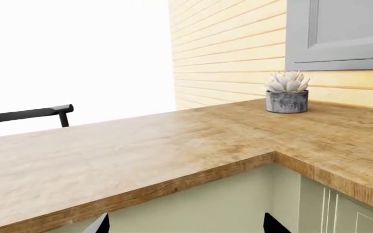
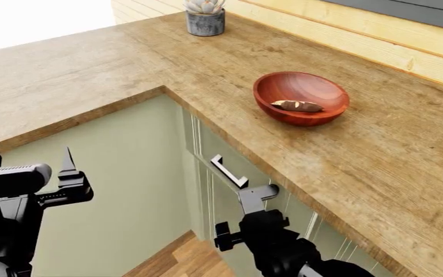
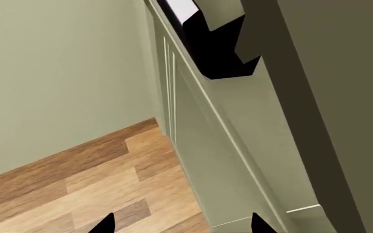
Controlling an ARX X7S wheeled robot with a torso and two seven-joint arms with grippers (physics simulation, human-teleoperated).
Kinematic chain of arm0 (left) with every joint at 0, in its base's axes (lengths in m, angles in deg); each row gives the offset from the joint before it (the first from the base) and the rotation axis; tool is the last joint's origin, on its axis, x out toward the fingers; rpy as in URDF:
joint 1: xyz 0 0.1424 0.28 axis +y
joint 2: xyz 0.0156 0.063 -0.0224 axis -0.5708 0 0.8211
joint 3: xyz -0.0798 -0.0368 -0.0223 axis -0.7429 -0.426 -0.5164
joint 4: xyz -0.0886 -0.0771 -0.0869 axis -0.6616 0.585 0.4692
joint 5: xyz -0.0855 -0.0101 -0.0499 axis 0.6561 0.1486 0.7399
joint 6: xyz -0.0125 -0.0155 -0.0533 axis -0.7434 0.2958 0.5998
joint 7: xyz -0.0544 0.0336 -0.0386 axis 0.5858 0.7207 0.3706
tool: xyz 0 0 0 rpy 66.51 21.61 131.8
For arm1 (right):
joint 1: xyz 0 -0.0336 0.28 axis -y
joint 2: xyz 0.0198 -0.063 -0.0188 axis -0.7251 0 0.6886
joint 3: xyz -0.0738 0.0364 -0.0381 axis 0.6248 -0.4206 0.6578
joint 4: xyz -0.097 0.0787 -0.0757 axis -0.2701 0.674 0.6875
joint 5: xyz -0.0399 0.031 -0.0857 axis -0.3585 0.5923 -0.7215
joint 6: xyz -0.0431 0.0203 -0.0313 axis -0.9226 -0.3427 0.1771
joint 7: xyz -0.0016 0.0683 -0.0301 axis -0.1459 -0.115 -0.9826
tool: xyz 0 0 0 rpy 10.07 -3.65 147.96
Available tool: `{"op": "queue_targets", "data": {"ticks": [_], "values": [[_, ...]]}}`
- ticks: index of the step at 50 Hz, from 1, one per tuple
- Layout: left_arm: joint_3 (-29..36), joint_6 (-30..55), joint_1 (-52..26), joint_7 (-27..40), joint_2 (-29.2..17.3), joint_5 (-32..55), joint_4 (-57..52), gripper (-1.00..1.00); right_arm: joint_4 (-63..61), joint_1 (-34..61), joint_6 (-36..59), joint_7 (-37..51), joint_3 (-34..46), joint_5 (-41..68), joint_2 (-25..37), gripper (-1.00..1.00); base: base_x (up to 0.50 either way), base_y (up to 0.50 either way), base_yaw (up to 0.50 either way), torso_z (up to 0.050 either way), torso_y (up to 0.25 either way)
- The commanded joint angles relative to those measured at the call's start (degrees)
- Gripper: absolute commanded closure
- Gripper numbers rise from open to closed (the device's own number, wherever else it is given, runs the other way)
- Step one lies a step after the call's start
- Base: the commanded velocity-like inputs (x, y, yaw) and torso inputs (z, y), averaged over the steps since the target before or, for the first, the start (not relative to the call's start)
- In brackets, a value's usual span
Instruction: Place the bar in the bowl and close the drawer.
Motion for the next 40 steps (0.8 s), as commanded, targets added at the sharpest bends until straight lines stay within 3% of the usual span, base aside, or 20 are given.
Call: {"op": "queue_targets", "data": {"ticks": [1, 22, 23, 27, 29, 40], "values": [[-0.7, 0.7, 0.4, -1.4, 1.0, -3.0, 0.9, -1.00, 1.2, -0.3, 0.6, -1.2, -1.9, -1.3, 0.0, -1.00, 0.00, 0.00, 0.00, 0.000, 0.000], [-1.2, 1.4, 0.2, -0.9, 0.3, -3.4, -0.8, -1.00, 1.2, -0.3, 0.6, -1.2, -1.9, -1.3, 0.0, -1.00, 0.00, 0.00, 0.00, 0.000, 0.000], [-1.2, 1.5, 0.2, -0.8, 0.3, -3.5, -1.0, -1.00, 7.0, -3.1, 2.5, 5.7, -10.5, -9.9, 0.0, -1.00, 0.00, 0.00, 0.00, 0.000, 0.000], [-1.3, 1.6, 0.2, -0.7, 0.2, -3.7, -1.3, -1.00, 7.0, -2.9, 1.1, 5.1, -44.8, -44.3, 0.0, -1.00, 0.00, 0.00, 0.00, 0.000, 0.000], [-1.3, 1.7, 0.2, -0.7, 0.2, -3.7, -1.4, -1.00, 7.0, -2.8, 0.7, 4.9, -62.0, -45.2, 0.0, -1.00, 0.00, 0.00, 0.00, 0.000, 0.000], [-1.4, 1.8, 0.3, -1.1, 0.4, -3.5, -1.2, -1.00, 7.0, -2.2, -0.8, 4.6, -54.3, -36.0, 0.0, -1.00, 0.00, 0.00, 0.00, 0.000, 0.000]]}}
